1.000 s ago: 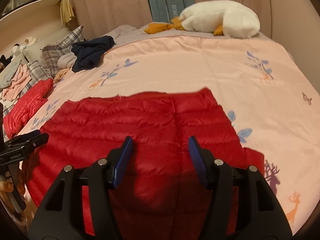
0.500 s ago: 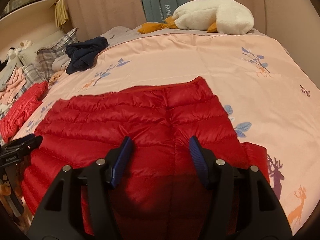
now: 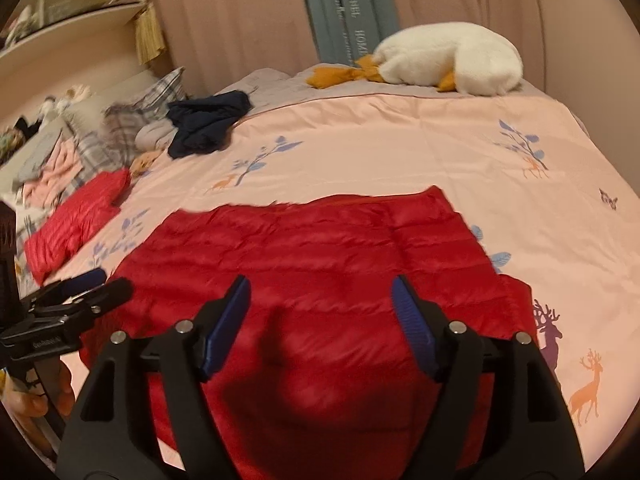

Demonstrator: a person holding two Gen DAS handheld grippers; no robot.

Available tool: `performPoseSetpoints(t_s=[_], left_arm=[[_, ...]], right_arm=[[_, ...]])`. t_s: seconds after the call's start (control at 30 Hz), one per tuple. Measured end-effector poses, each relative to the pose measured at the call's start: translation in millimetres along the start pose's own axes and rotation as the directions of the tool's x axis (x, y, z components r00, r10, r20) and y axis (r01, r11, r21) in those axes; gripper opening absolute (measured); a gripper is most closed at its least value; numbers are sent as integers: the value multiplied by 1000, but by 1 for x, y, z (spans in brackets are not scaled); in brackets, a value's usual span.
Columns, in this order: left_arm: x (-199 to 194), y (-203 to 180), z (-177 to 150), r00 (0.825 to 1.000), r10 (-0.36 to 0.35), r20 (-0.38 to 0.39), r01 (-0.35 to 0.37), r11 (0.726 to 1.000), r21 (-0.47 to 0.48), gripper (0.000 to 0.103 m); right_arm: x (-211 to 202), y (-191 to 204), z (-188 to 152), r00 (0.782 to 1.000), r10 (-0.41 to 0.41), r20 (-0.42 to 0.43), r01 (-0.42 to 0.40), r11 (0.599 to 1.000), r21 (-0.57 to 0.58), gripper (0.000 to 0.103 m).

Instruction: Fold large clothes

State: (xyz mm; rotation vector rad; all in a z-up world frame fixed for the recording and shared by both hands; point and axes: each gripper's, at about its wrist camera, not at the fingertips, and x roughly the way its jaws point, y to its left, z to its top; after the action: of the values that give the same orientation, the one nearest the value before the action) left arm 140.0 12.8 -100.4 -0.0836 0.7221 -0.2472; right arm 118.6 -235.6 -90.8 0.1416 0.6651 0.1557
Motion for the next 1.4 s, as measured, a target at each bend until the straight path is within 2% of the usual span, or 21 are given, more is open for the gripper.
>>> performPoseSetpoints(t_s=[0.13,0.23,0.47,0.77,1.17,1.4], left_arm=[[3,-13,-11,1000,16,-3,-16,999,39,97],[14,-13,-19,999,22,-37,-20,999,42,97],[31,-7,-28,996,25,-82,-21,999,48,98],[27,-9,-29,996,45,-78,-41,998,56,98],[-6,15,-28,989,144,-14,-144,989,29,98],[4,31,-35,985,164,-53,-165,986,-4,98]], right_arm=[[6,20,-12,999,-26,-21,24,995,-93,75],[19,23,-20,997,-51,-56,44,992,-117,76],[35,14,-29,994,-36,-100,27,996,-88,80],[25,12,-28,995,-30,-92,24,997,-68,80],[-4,-5,-28,996,-77,-42,75,996,-41,79],[7,-28,-36,993,-64,-101,68,997,40,80]])
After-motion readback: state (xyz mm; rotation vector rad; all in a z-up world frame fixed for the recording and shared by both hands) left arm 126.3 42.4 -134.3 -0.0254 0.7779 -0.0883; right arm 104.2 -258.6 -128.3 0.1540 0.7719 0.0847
